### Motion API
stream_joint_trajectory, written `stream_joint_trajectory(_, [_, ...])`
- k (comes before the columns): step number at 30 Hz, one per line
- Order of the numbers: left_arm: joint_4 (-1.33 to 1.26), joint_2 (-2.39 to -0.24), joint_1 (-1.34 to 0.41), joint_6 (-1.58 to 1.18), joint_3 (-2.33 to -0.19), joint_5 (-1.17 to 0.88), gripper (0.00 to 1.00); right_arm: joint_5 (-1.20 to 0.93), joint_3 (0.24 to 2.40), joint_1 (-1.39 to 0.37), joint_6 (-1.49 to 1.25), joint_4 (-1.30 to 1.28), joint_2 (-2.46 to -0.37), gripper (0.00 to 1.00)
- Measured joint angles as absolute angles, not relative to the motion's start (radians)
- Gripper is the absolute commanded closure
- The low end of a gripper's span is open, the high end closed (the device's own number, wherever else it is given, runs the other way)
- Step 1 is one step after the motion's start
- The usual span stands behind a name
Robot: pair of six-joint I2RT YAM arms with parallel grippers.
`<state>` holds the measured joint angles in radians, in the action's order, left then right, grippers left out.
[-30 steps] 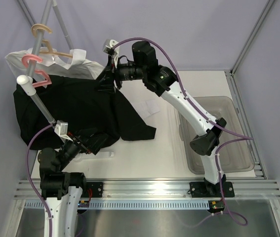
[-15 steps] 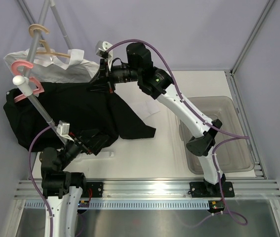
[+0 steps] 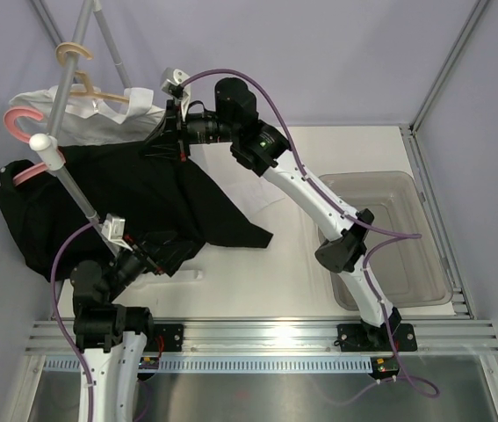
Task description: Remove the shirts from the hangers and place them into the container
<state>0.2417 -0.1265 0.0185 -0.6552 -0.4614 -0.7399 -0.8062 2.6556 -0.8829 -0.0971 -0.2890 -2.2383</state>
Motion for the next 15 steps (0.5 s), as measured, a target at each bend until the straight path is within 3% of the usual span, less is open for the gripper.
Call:
stream_joint_trajectory(8, [0.253, -0.134, 0.019, -0.656, -0.54, -0.76, 0.1, -0.774, 2.595, -0.882, -0.132, -0.236, -2.264, 1.0])
stream_joint_trajectory(9, [0.254, -0.136, 0.019, -0.656, -0.557, -0.76, 0.12, -0.76, 2.548, -0.881, -0.131, -0.226, -2.25, 1.0])
stream_joint_trajectory(13, [0.255, -0.175, 0.019, -0.657, -0.616, -0.766, 0.34, -0.69, 2.23, -0.879, -0.132, -0.174, -2.117, 1.0])
stream_joint_trajectory(15, [0.257, -0.22, 0.019, -0.654, -0.641, -0.775, 0.34, -0.653, 2.059, -0.878, -0.131, -0.144, -2.03, 1.0])
